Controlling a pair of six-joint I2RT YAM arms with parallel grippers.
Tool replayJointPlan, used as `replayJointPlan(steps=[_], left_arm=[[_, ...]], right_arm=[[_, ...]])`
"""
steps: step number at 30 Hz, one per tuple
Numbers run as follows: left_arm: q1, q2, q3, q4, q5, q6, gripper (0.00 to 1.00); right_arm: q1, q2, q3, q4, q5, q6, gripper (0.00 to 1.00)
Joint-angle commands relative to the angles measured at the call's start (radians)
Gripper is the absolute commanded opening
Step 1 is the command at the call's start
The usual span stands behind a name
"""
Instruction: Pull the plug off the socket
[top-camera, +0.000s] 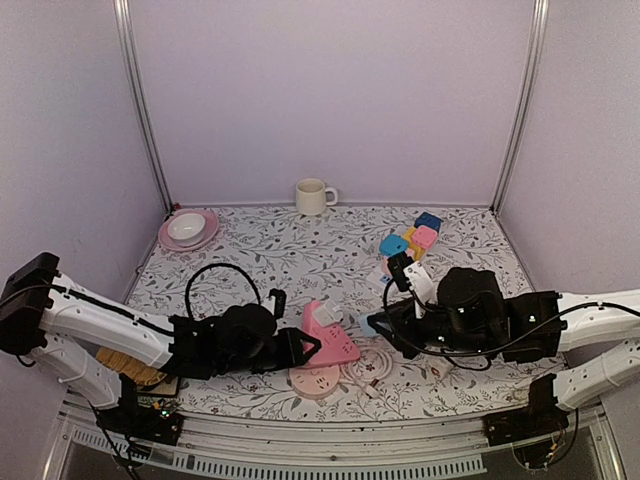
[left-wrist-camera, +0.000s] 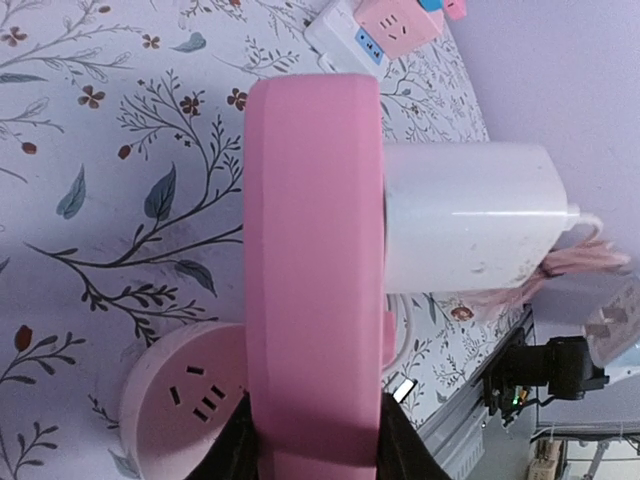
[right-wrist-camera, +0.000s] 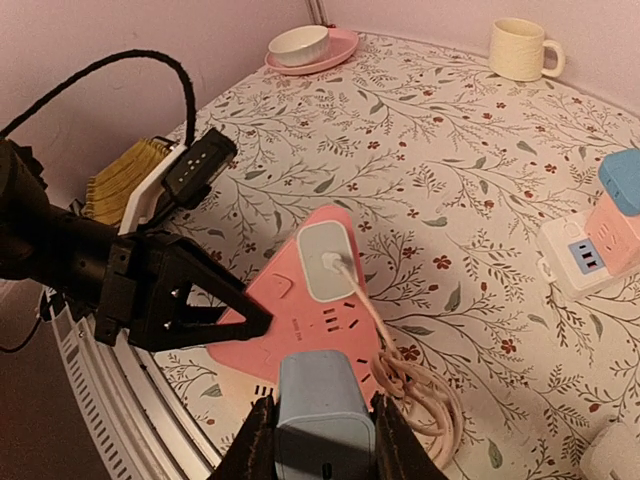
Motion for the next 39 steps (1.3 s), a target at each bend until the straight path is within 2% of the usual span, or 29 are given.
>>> replayJointPlan(steps=[1,5,12,16,23,30,39], left_arm=[[0.007,0.035,0.039,-0.045,-0.024,0.043,0.0],[0.008,0.021,0.059,-0.05,-0.04,0.061,0.0],[0.01,-0.083,0.035,-0.045,-0.092,0.104,0.0],[0.009,-0.155,0.012,-0.031,-0.119,0.132,0.0],[0.001,-0.259,-0.028,-0.023,-0.131,0.161,0.0],[-0.009,-0.242,-0.021,-0.02,-0.124,0.173,0.0],[-0.021,-0.226,-0.022,-0.016,-0.121,0.182,0.0]], right_arm=[[0.061,0.055,0.019,0.015,0.021,0.016,0.04],[0.04,0.072,0.025,-0.067,0.103,0.062,0.04],[-0.084,-0.083,-0.091,-0.076,0.053,0.148,0.06],[-0.21,-0.143,-0.147,-0.081,-0.035,0.178,0.08],[-0.468,-0.145,-0.235,-0.049,-0.215,0.229,0.09],[-0.696,-0.06,-0.3,0.116,-0.414,0.23,0.11],[-0.84,0.14,-0.273,0.251,-0.555,0.22,0.17]])
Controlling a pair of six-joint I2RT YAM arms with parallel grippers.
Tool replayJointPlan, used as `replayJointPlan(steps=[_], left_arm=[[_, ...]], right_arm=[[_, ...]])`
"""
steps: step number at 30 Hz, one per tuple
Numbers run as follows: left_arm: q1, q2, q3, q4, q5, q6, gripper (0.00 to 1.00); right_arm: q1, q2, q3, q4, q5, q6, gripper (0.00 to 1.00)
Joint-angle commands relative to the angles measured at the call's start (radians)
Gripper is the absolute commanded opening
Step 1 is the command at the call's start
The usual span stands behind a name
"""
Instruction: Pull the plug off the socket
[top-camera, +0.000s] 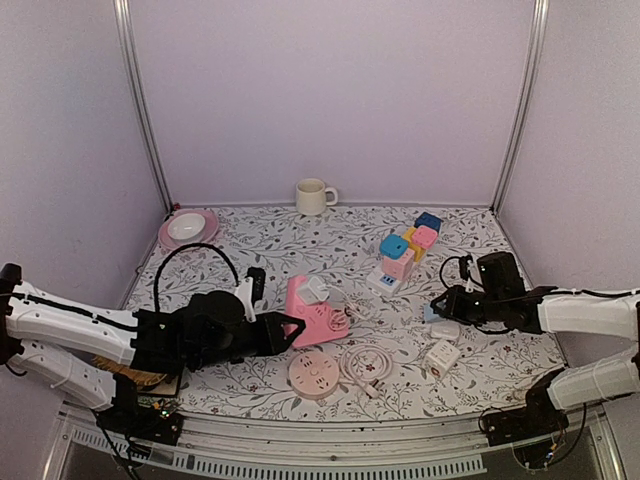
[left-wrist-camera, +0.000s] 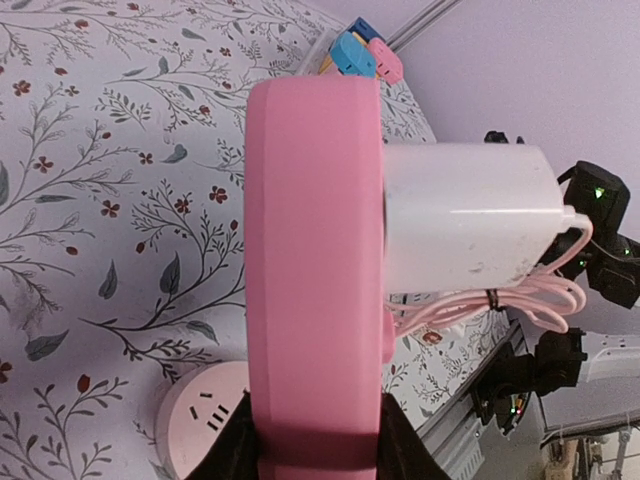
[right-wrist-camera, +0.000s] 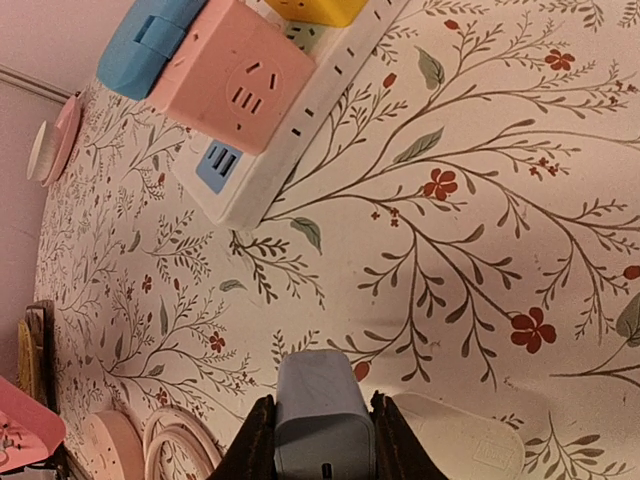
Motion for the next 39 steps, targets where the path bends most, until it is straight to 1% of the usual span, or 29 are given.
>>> replayJointPlan(steps=[1,2,3,6,8,10,12,13,16,18,20,23,28,31,35,37,39], left_arm=[[-0.015,-0.002,-0.001,0.057,-0.015,0.023,0.0],[-0.016,-0.002,-0.003,0.057,-0.015,0.022,0.0],[-0.016,-0.002,-0.005,0.058,-0.015,0.022,0.0],[-0.02,-0.002,-0.009,0.059,-0.014,0.021,0.0],[-0.021,-0.002,-0.011,0.06,-0.015,0.022,0.0],[-0.023,-0.001,-0.011,0.06,-0.015,0.023,0.0],[-0.024,0.002,-0.011,0.061,-0.015,0.024,0.0],[-0.024,0.004,-0.011,0.062,-0.013,0.024,0.0],[-0.024,0.014,-0.006,0.064,-0.01,0.025,0.0],[-0.025,0.024,-0.002,0.066,-0.008,0.027,0.0],[-0.029,0.035,0.003,0.068,-0.006,0.027,0.0],[-0.033,0.051,0.013,0.071,-0.004,0.032,0.0],[-0.039,0.077,0.026,0.076,0.004,0.042,0.0],[-0.041,0.088,0.026,0.081,0.012,0.042,0.0],[-0.044,0.101,0.028,0.093,0.027,0.043,0.0],[-0.046,0.111,0.031,0.099,0.036,0.048,0.0],[-0.047,0.123,0.041,0.107,0.048,0.056,0.0]], right_arm=[[-0.057,0.081,0.025,0.113,-0.107,-0.002,0.18],[-0.066,0.1,0.027,0.124,-0.117,-0.003,0.18],[-0.072,0.12,0.03,0.132,-0.129,-0.004,0.2],[-0.077,0.173,0.046,0.148,-0.151,-0.015,0.3],[-0.077,0.196,0.047,0.159,-0.169,-0.018,0.39],[-0.078,0.202,0.047,0.166,-0.173,-0.019,0.51],[-0.077,0.199,0.049,0.162,-0.171,-0.023,0.68],[-0.078,0.193,0.047,0.156,-0.165,-0.026,0.74],[-0.077,0.16,0.051,0.119,-0.136,-0.038,0.86],[-0.076,0.119,0.055,0.081,-0.111,-0.048,0.91],[-0.074,0.073,0.053,0.05,-0.094,-0.057,0.94],[-0.046,-0.007,0.054,-0.001,-0.056,-0.076,0.96],[0.07,-0.15,0.049,-0.046,-0.009,-0.105,0.97],[0.159,-0.239,0.041,-0.055,0.016,-0.113,0.96],[0.312,-0.329,0.06,-0.056,0.066,-0.126,0.94],[0.393,-0.34,0.078,-0.047,0.096,-0.135,0.93],[0.475,-0.317,0.106,-0.037,0.13,-0.15,0.92]])
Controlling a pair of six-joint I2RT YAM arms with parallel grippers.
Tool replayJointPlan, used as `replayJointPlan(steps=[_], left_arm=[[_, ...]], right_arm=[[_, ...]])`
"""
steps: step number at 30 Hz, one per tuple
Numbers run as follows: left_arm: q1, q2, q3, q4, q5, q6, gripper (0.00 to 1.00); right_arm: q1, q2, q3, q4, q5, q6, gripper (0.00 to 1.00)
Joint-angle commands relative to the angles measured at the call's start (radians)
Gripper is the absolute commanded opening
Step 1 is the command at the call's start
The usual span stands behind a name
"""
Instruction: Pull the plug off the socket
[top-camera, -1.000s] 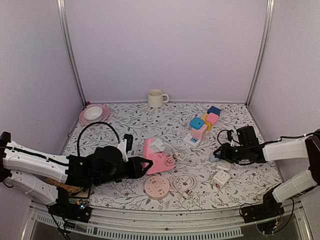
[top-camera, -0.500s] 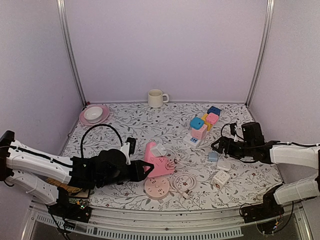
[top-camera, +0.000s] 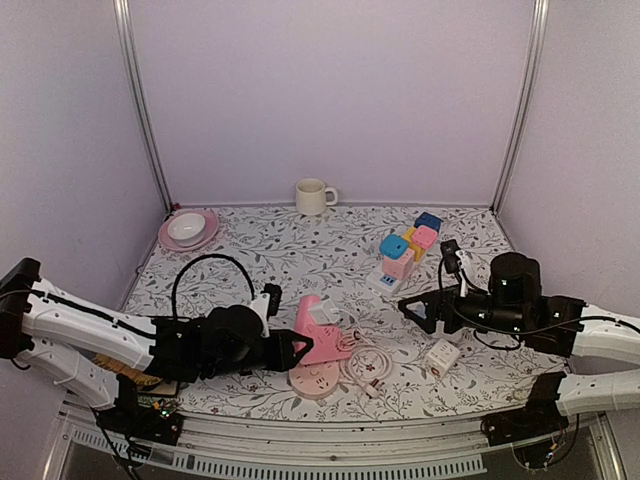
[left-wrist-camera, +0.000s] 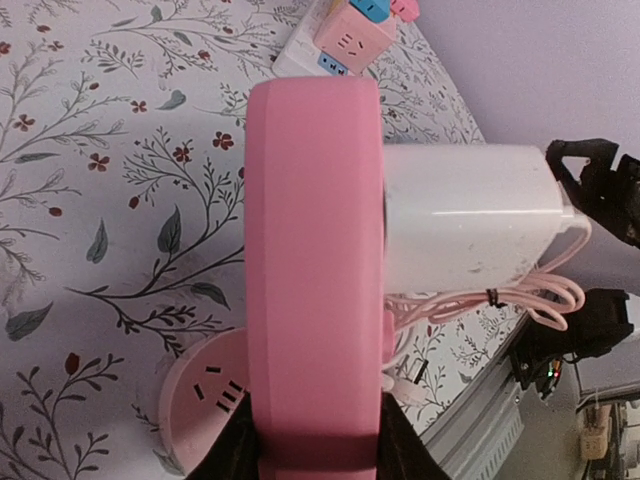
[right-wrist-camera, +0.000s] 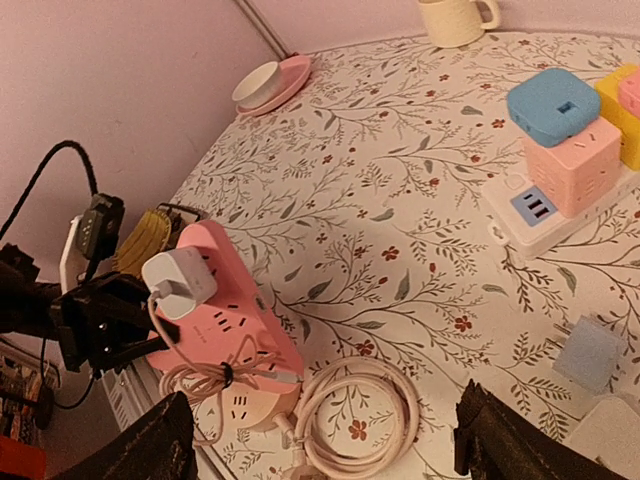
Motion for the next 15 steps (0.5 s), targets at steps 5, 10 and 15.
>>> replayJointPlan(steps=[5,10,15], left_arm=[[-0.029,0.05,0.076,0.092,0.046,0.048,0.0],[-0.051,0.083,0.104,0.095,0.059,0.064,0.0],[-0.067,0.107,0.113,0.108,0.069,0.069,0.0]], right_arm=[[0.299,0.168,0.177,-0.004,0.205,-0.086,0.91],[0.406,0.366,0.312,-0.044,0.308,-0.12,0.88],[0.439,0.486,0.379,-0.072,0.367,-0.102,0.78]])
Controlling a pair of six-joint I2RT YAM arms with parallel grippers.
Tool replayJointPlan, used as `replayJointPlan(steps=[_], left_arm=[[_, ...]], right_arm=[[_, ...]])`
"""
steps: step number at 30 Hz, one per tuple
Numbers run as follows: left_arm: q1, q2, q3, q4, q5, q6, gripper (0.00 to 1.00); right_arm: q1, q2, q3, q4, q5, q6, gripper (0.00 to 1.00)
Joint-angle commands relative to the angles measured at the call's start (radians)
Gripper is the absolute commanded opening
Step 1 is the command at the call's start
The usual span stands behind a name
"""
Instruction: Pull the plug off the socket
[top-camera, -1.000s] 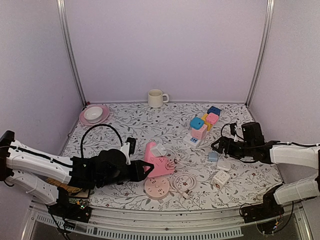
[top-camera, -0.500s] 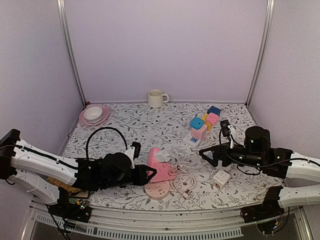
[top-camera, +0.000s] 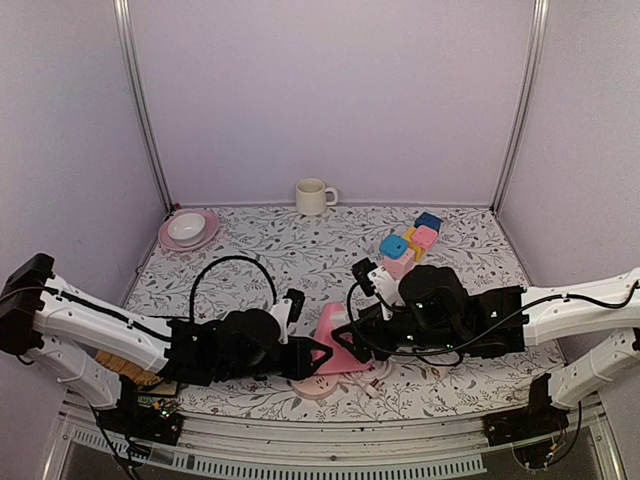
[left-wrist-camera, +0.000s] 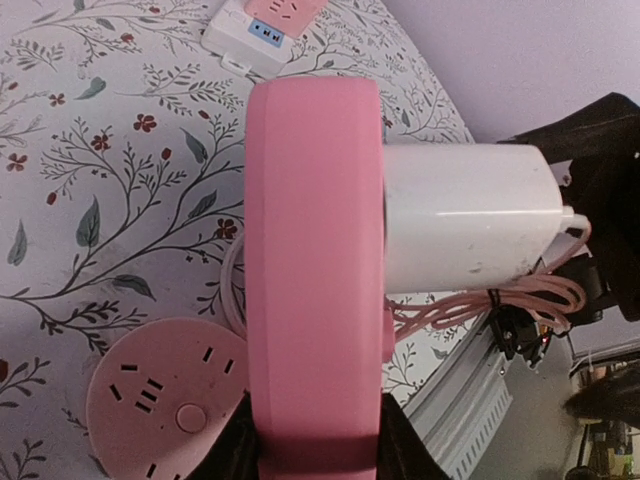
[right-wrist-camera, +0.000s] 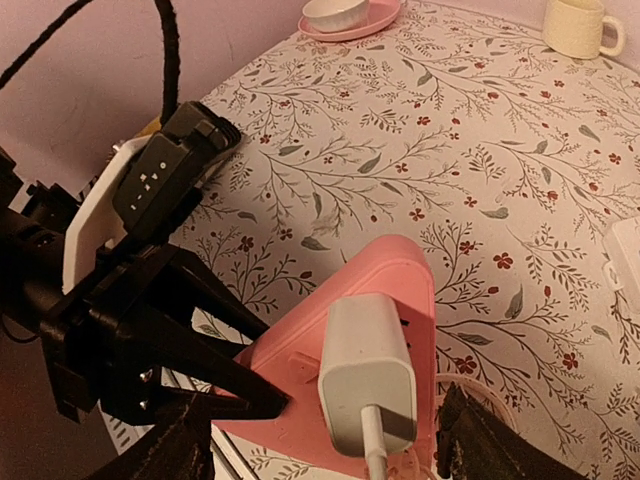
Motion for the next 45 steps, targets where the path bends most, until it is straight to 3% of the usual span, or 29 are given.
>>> replayJointPlan(steps=[1,20,32,41,45], left_arm=[[-0.027,0.014,0.037,0.073,0.011,0.025,0.0],[-0.049,0.034,0.033,0.036,-0.032,-0.014,0.0],[-0.01,0.066,0.002,-0.013,-0.039,-0.116,0.0],[0.004,0.09,0.009,-0.021,-0.018,-0.115,0.0],[0.002,0.089,0.008,-0.018,-0.015,-0.103,0.0]], right_arm=[[0.021,0.069,0.053,-0.045,0.098,0.001,0.76],[0.049,0.063,0.073,-0.073,0.11,0.02,0.25],[0.089,0.042,0.111,-0.105,0.136,-0.02,0.1],[0.094,0.004,0.109,-0.117,0.136,-0.038,0.06],[0.028,-0.085,0.073,-0.129,0.071,-0.035,0.06]])
